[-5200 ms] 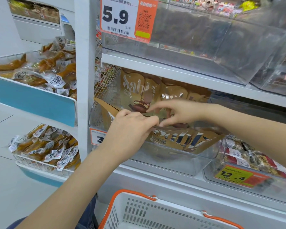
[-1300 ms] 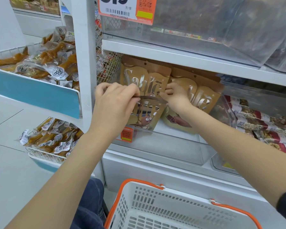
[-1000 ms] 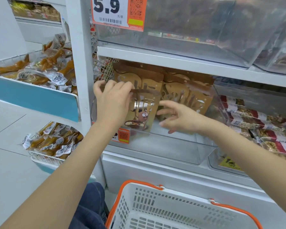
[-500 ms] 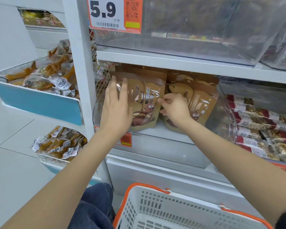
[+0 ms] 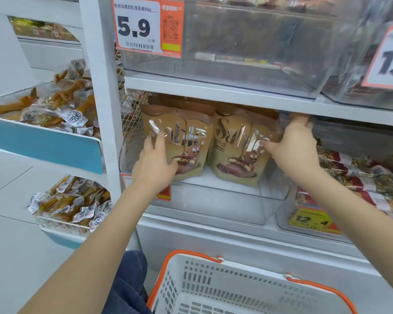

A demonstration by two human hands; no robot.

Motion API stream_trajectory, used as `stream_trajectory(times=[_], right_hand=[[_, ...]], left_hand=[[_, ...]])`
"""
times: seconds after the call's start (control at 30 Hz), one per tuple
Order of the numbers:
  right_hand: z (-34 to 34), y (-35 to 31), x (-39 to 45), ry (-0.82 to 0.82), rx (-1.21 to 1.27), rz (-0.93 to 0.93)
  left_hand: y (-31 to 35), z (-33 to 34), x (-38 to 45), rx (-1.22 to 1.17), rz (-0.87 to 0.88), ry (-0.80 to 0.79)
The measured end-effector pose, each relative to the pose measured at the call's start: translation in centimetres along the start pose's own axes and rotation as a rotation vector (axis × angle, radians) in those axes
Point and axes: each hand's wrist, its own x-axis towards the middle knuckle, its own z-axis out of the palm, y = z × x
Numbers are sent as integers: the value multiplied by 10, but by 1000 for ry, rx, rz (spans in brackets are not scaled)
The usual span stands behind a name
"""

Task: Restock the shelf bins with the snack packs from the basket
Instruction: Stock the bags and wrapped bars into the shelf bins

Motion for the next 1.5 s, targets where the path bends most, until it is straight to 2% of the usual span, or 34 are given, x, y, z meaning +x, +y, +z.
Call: stream_trajectory(times=[0.13,0.27,0.47,0.57,0.7,0.9,1.07,1.23,1.4,1.5], right_hand=[[0,-1,31,-283,553,365],[7,8,45,-253,436,171],[-1,-1,63,-372,567,340],[0,-2,60,-377,521,327],[5,5,63,-276,584,302],[1,5,72,-320,567,293],[3,7,70,-293,455,213],[-2,12,59,-260,431,216],[-2,17,40,-159,359,-12],[-2,21,34,-109,220,-73]], left_hand=[[3,-2,-5,-55,133,65],[18,5,-17,-18,327,100],[38,18,-15,30,397,-31],[44,21,-12,56,392,-72],[51,22,-13,26,407,-120],[47,21,-13,37,366,-136],[50,22,-12,57,354,-139],[52,21,-13,63,352,-137],[51,18,-17,61,351,-124],[50,16,-18,58,348,-109]])
